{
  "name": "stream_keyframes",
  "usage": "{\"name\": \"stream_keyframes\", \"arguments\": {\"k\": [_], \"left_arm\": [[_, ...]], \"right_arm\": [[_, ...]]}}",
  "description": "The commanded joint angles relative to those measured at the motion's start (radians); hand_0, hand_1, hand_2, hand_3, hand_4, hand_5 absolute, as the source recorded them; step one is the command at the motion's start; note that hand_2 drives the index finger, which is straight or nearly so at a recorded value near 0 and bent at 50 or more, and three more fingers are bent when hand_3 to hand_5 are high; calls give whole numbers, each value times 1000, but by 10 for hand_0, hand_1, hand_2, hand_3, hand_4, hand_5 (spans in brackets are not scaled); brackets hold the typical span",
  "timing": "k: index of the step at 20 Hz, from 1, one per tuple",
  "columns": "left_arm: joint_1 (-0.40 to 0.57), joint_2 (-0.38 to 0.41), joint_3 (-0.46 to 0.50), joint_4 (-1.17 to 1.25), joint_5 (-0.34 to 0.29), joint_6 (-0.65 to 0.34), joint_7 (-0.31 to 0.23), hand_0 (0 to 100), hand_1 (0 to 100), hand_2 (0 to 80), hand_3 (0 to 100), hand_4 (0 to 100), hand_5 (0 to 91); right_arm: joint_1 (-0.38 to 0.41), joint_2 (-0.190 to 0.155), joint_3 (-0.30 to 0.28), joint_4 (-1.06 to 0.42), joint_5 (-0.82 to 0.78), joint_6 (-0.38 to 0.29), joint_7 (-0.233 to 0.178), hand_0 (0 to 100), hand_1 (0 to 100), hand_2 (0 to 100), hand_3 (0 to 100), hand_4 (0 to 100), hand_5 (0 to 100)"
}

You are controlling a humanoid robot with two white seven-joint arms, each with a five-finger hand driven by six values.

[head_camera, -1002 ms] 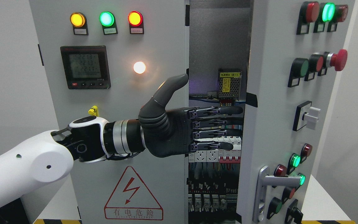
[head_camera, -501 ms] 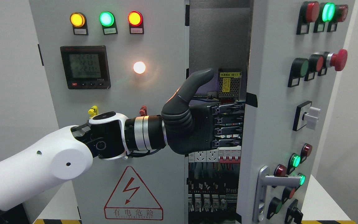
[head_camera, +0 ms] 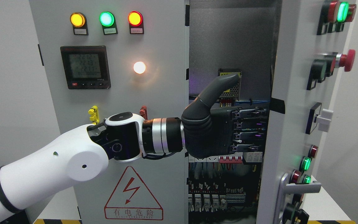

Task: Open door with both hands
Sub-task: 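Insert the left hand fingers behind the door's inner edge, then push the door outward with the left hand, swinging it wide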

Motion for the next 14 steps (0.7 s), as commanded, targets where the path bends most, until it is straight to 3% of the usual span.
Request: {"name": "stream_keyframes", "arguments": {"k": [1, 4, 11, 14], "left_arm": [[0, -79, 9, -56, -19, 0, 66, 0, 0, 0, 0, 0, 0], [-2, -105, 10, -79, -19, -1, 119, 0, 0, 0, 0, 0, 0], [-6, -175, 21, -77, -20, -1, 135, 0, 0, 0, 0, 0, 0], [-5, -218, 21, -74, -20, -3, 173, 0, 0, 0, 0, 0, 0]], "right_arm": [[0, 0, 0, 0, 2, -1, 0, 381, 0, 0, 0, 0, 0], [0, 0, 0, -1, 0, 0, 0, 381, 0, 0, 0, 0, 0], [0, 0, 0, 0, 0, 0, 0, 382, 0, 0, 0, 0, 0], [0, 0, 0, 0, 2, 0, 0, 382, 0, 0, 0, 0, 0]]}}
